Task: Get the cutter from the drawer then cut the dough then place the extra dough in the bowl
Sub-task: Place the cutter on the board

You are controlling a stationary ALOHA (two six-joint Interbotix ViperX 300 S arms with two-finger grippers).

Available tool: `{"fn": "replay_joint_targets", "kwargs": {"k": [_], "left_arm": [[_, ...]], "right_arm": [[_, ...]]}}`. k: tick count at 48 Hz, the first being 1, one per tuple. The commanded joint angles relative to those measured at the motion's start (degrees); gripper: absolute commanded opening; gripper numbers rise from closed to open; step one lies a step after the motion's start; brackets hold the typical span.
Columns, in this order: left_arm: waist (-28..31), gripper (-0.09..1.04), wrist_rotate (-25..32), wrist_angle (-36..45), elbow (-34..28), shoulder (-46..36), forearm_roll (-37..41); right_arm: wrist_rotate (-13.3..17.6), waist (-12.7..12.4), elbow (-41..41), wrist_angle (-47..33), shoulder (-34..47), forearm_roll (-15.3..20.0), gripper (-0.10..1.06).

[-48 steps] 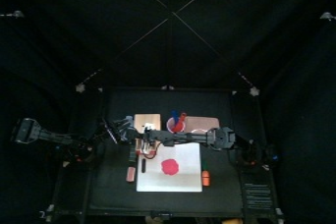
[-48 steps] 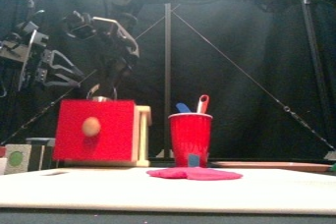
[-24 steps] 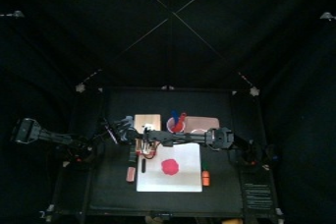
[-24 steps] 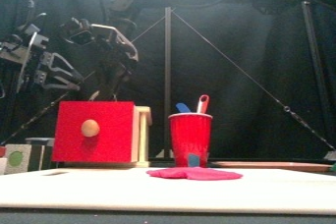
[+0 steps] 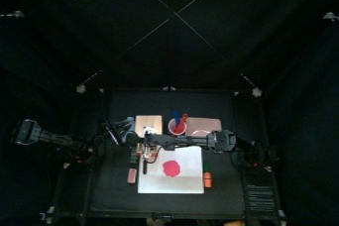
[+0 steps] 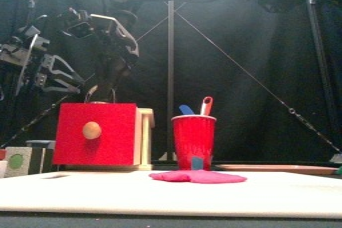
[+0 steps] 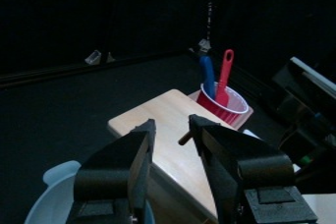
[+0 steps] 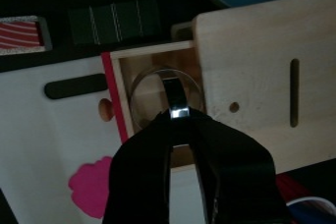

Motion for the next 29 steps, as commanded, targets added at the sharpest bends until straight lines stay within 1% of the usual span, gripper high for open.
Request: {"fn": "replay_joint_targets", "kwargs": {"k": [1,10,22,29], "left_arm": [[0.18,0.74,0.18,-0.09,-0.53,0.09,-0.26],[0.35,0.74,0.18,0.97,-0.44,0.09,-0.79],[0.79,0.74,0.18,1.23,-0.09,0.18,-1.23],[0.97,0.74,0.18,1.67,-0.18,0.09,-1.14]], "right_arm": [[-0.09,-0.09,-2.55,0.44,-2.46,-0.7,0.51],[-0.09,-0.09,-5.19,2.64,-2.46,-1.23,0.51],[0.09,0.09,-8.26,4.92,-2.99,-3.69,0.51],[0.09,0.53,-9.05,7.12,-4.04,-3.69,0.51]]}}
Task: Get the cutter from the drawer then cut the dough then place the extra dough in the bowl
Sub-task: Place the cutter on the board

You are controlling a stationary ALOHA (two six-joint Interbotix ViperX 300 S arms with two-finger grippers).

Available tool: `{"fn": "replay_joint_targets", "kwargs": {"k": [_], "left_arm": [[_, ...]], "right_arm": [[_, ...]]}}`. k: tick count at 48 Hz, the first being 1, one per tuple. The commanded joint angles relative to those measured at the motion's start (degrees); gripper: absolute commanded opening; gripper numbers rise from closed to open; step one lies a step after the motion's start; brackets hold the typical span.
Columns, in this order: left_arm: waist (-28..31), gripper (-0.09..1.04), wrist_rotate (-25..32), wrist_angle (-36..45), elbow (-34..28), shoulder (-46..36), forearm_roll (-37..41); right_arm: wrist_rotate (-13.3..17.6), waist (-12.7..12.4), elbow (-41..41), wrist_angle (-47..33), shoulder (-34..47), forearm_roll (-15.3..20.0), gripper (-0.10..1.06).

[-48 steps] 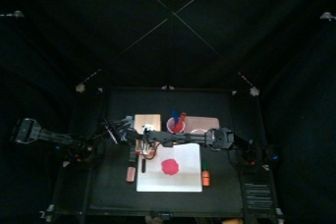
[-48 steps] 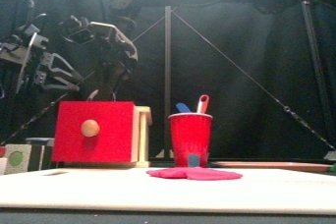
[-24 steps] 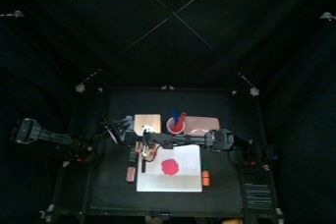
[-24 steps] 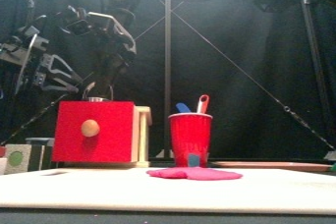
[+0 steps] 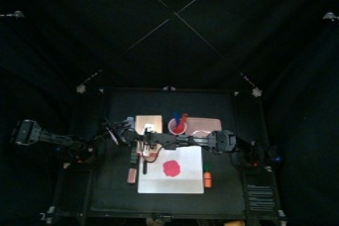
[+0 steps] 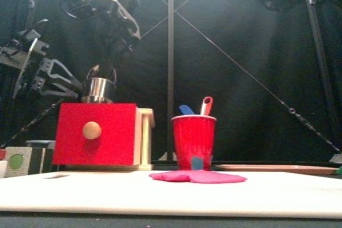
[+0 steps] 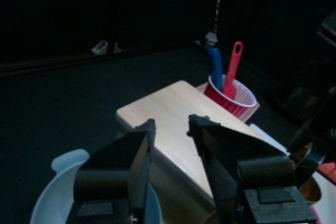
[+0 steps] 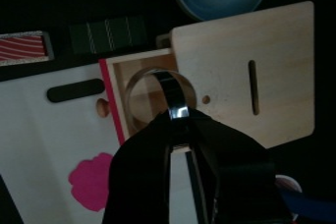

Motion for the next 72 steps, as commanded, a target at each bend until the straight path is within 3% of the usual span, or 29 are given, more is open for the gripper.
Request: {"fn": "replay_joint_targets", "kwargs": {"k": [1,22,34,37,43,55,61,66,72], "left_arm": [[0.26,0.74,0.09,0.18,-0.62,0.09,0.0],[0.26,0.74,0.09,0.62,-0.62,0.09,0.0],[0.26,0.74,0.09,0.97,-0.62,0.09,0.0],[0.26,0.74,0.09,1.05,-0.7,0.09,0.0],[0.26,0.74,0.09,1.05,-1.05,0.09,0.0],[1.49,0.74,0.35,1.14,-2.02,0.09,0.26],[2.2,0.74,0.53,1.67,-2.72,0.09,0.35],[3.16,0.74,0.53,2.72,-3.34,0.09,0.79],[4.39,0.74,0.53,3.34,-3.78,0.09,1.14]], "right_arm": [[0.18,0.26,-1.76,1.58,-4.13,-0.35,0.51],[0.35,2.72,4.13,4.04,-10.55,1.58,0.51],[0.62,2.72,22.76,1.14,-21.97,3.96,0.51],[2.64,2.72,27.95,-1.05,-24.52,5.1,0.51],[9.58,2.81,37.88,-4.92,-29.44,6.59,0.51],[16.35,5.19,57.22,-18.19,-38.67,7.47,0.51],[18.81,5.54,64.69,-24.52,-42.01,10.55,0.51],[19.34,5.89,69.61,-25.31,-43.24,12.92,0.51],[19.6,7.21,73.83,-27.16,-43.42,13.45,0.51]]}}
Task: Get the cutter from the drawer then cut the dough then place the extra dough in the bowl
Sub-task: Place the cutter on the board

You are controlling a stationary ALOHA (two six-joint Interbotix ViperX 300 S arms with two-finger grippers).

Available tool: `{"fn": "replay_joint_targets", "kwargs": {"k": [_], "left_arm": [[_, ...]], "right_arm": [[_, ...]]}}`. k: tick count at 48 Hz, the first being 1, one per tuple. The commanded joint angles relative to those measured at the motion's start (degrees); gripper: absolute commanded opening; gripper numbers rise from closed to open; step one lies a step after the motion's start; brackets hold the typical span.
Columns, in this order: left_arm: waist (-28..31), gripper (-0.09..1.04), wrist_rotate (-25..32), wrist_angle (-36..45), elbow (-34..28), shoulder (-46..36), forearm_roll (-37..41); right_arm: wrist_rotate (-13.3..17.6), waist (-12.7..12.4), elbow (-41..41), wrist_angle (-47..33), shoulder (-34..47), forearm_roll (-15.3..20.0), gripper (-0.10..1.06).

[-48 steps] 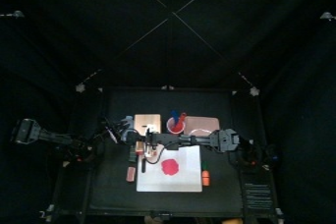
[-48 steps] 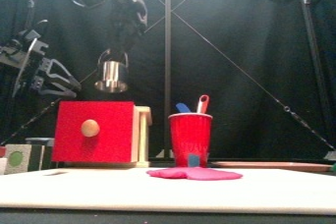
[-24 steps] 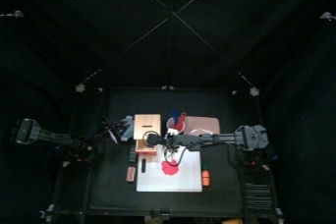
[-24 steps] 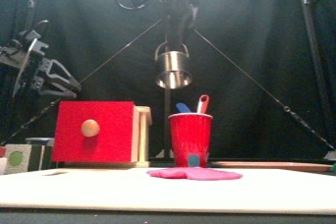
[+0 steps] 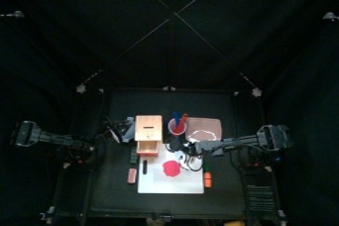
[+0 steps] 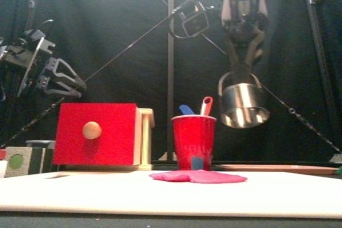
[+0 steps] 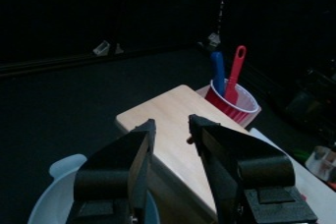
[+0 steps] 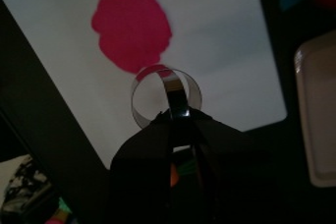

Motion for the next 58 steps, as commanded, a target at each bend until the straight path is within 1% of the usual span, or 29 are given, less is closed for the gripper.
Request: {"fn": "replay_joint_targets", "kwargs": {"k": [1,5,13,18,22,29,33,34,37,42,47,50,54,58], "left_arm": [[1.32,0.74,0.09,0.18,-1.49,0.09,0.62],[1.85,0.74,0.09,0.35,-1.85,0.09,0.7],[2.72,0.74,0.09,0.79,-2.29,0.09,0.97],[2.99,0.74,0.09,0.88,-2.46,0.09,0.88],[3.34,0.74,0.09,0.88,-2.64,0.09,0.97],[3.69,0.74,0.09,0.88,-2.99,0.09,1.05],[3.78,0.74,0.09,0.88,-2.99,0.09,1.23],[3.78,0.74,0.09,0.97,-2.99,0.09,1.23],[3.78,0.74,0.09,0.97,-3.08,0.09,1.23],[3.87,0.74,0.09,0.97,-2.99,0.09,1.23],[4.04,0.74,0.0,0.97,-2.99,0.09,1.23],[4.04,0.74,0.0,0.97,-2.99,0.09,1.23],[4.13,0.74,0.0,0.97,-2.99,0.09,1.14],[4.31,0.74,-0.09,0.97,-2.99,0.09,1.14]], "right_arm": [[0.0,1.05,2.81,-2.37,-2.2,0.18,0.51],[0.0,1.85,4.92,-5.1,-2.2,0.09,0.51],[0.35,3.52,10.11,-13.1,-2.2,-0.44,0.51],[2.02,4.22,12.22,-16.44,-2.29,-1.05,0.51],[3.6,4.57,13.1,-17.05,-2.29,-3.16,0.52],[8.26,5.45,13.89,-15.91,-2.55,-9.05,0.54],[11.51,6.15,13.89,-14.77,-2.46,-12.74,0.56],[11.87,6.24,13.89,-14.59,-2.55,-13.1,0.56],[13.62,7.12,13.89,-13.71,-2.55,-15.64,0.59],[15.56,8.17,13.71,-13.36,-2.64,-17.23,0.66],[16.17,8.96,13.45,-13.36,-2.81,-16.96,0.74],[16.17,9.32,13.1,-13.36,-2.9,-16.0,0.76],[16.08,9.4,12.48,-13.36,-2.81,-14.85,0.77],[16.08,9.93,11.87,-13.36,-2.9,-14.68,0.77]]}}
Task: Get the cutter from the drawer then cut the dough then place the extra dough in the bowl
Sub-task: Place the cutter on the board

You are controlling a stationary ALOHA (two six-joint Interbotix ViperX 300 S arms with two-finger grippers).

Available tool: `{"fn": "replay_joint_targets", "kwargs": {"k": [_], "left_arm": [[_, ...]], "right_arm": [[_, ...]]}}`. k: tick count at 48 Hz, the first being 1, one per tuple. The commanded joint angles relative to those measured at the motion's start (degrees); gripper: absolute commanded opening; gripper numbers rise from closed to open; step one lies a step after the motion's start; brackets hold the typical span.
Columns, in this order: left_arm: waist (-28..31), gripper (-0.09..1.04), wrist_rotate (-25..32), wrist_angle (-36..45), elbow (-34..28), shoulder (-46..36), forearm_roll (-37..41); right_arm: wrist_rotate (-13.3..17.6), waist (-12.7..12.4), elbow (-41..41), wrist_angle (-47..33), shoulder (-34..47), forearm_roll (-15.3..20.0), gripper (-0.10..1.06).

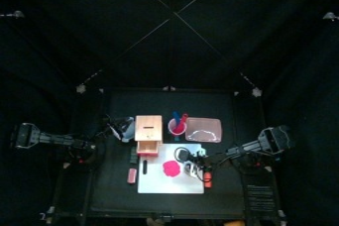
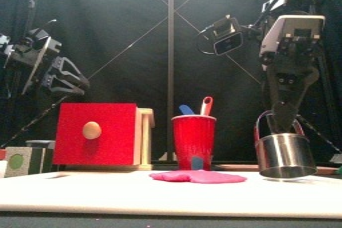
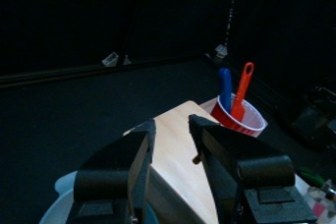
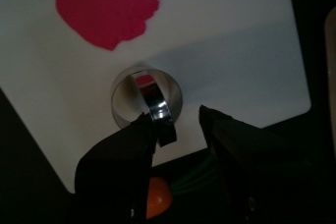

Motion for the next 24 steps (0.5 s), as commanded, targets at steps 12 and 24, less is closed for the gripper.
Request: {"fn": "replay_joint_targets", "kwargs": {"k": [12,24], "left_arm": [[0.35,0.74,0.0,-0.18,-1.23,0.09,0.09],[0.79,0.74,0.0,1.05,-1.14,0.09,-0.18]], "right_arm": [[0.0,1.05,-2.37,-0.53,-2.64,0.18,0.79],[0.0,1.76,-2.55,-2.02,-3.87,1.23,0.9]]}}
